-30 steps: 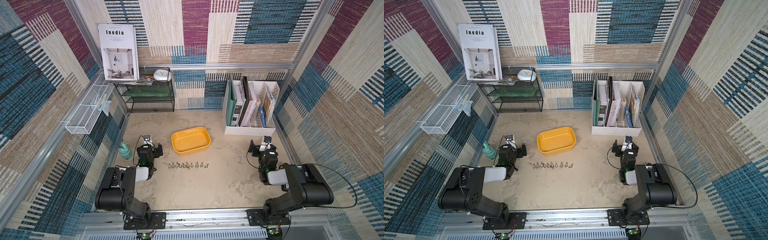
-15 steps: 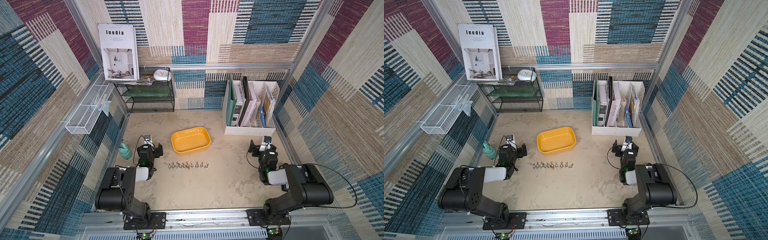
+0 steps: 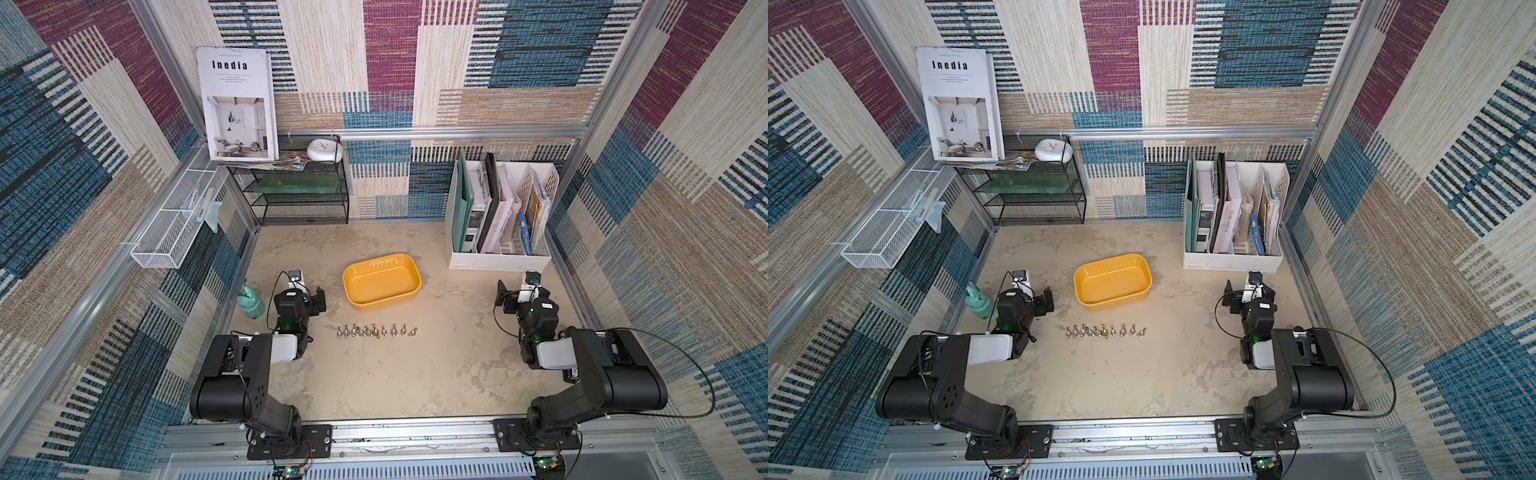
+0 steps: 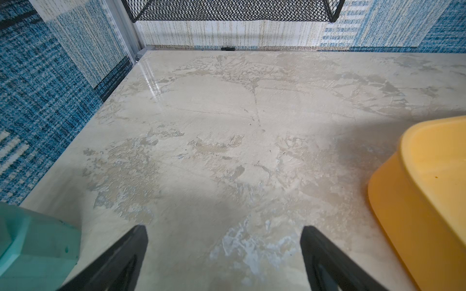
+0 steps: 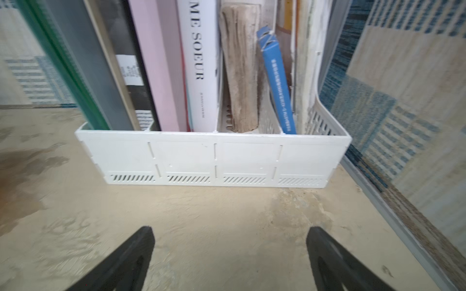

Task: Take out the wing nut from the storage box
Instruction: Reset both arms

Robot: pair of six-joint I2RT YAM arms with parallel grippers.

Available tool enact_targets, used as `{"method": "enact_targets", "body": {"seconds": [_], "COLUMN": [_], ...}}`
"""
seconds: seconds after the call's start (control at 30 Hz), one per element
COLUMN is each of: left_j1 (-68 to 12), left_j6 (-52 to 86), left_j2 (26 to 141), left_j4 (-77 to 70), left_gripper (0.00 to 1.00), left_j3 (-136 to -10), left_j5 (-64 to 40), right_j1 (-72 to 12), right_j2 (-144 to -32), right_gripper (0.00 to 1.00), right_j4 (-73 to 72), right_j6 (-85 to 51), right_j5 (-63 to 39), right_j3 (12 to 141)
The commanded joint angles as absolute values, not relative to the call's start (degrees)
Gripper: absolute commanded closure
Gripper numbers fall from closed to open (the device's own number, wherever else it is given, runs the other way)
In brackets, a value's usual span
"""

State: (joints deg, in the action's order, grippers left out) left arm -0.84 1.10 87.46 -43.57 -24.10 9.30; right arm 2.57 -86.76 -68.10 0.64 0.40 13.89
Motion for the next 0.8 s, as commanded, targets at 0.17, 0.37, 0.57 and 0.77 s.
{"method": "enact_targets", "body": {"seconds": [0.17,0.37,0.57,0.77], "left_j1": [-0.79,-0.79,-0.79,-0.79], "left_j6": [0.71,0.70,0.70,0.70], "left_j2": [87.45,87.45,87.41,87.45], "left_j4": [-45.01,-45.09,-45.00,-45.00], "left_gripper": [0.01,0.01,0.01,0.01], "left_j3": [-24.17,-24.15,-24.26,-24.19], "left_j5": [9.18,9.23,9.23,9.21], "right_j1": [3.44,3.50,3.44,3.48], "right_j2": [-86.48,-86.50,-86.51,-86.41], "right_gripper": [0.01,0.01,0.01,0.01], "right_j4": [-69.96,-65.83,-65.66,-65.66], "right_j6": [2.77,0.53,0.53,0.53], "right_j5": [-10.88,-3.10,-3.18,-3.15], "right_j3": [13.71,15.75,15.82,15.79]}}
